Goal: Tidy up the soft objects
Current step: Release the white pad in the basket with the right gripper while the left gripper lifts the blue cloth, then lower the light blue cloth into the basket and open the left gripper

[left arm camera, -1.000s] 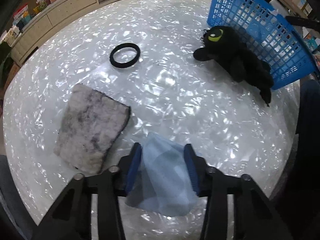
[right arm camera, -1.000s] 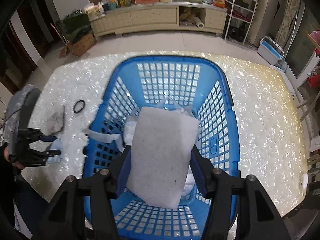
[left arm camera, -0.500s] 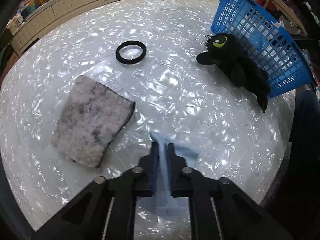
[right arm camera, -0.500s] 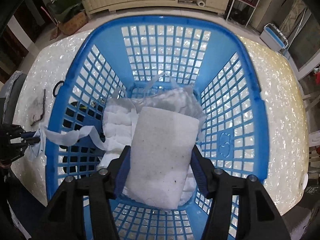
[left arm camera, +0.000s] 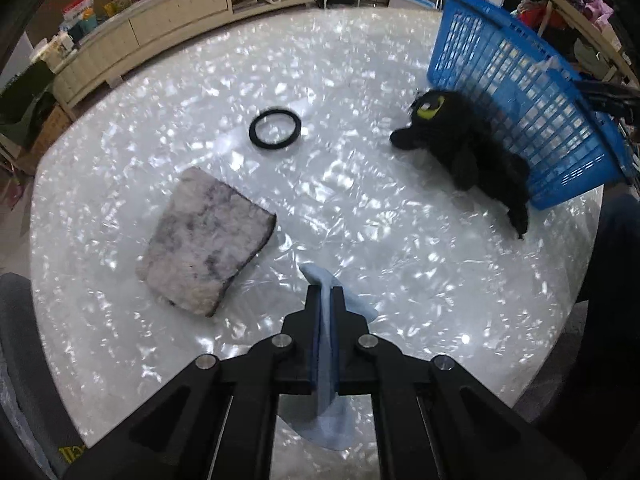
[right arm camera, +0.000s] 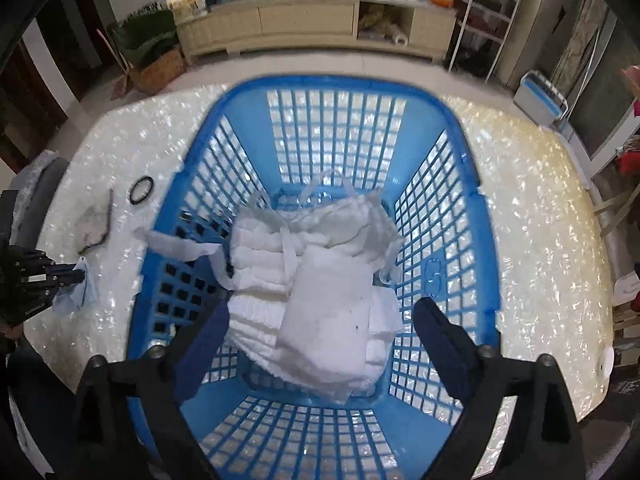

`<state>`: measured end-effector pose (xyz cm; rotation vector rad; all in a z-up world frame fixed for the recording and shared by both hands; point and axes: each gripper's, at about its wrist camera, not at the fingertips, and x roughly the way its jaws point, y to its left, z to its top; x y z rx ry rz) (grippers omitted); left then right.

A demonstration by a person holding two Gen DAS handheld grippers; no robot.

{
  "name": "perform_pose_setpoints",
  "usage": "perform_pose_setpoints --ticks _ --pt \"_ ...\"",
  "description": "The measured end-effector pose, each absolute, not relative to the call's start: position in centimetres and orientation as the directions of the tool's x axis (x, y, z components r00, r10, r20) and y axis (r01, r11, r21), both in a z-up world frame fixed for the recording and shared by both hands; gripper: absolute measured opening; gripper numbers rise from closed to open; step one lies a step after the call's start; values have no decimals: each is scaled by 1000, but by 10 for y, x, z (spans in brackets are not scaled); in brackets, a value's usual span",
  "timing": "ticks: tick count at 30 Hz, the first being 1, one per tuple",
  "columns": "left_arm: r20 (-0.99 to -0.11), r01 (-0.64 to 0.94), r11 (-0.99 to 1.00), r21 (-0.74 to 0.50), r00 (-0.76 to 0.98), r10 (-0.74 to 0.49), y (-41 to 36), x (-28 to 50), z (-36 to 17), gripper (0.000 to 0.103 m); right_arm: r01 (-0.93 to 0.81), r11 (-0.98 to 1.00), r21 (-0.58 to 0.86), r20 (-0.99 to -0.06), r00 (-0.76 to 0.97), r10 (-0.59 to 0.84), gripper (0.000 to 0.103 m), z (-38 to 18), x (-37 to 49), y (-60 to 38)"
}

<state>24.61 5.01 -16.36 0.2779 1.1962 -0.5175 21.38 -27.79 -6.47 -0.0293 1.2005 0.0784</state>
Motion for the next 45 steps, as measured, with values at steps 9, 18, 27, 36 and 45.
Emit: perform_pose_setpoints --ticks 9,18,27,36,45 --pt "-894 561 828 10 376 -243 18 216 -93 3 -63 997 33 -872 486 59 103 -32 166 -293" --pt "-834 634 774 7 430 -345 -33 189 -21 3 -42 997 63 -848 525 76 103 -25 143 -309" --pt "-815 720 694 22 415 -404 -108 188 11 3 -20 996 89 -839 538 86 103 -30 135 -324" --pt "-837 781 624 11 349 -421 -176 207 -6 3 1 994 109 -833 546 91 103 -33 135 -343" --pt "-876 798 603 -17 278 -393 -220 236 -47 3 20 992 126 -845 526 97 103 -49 141 -353"
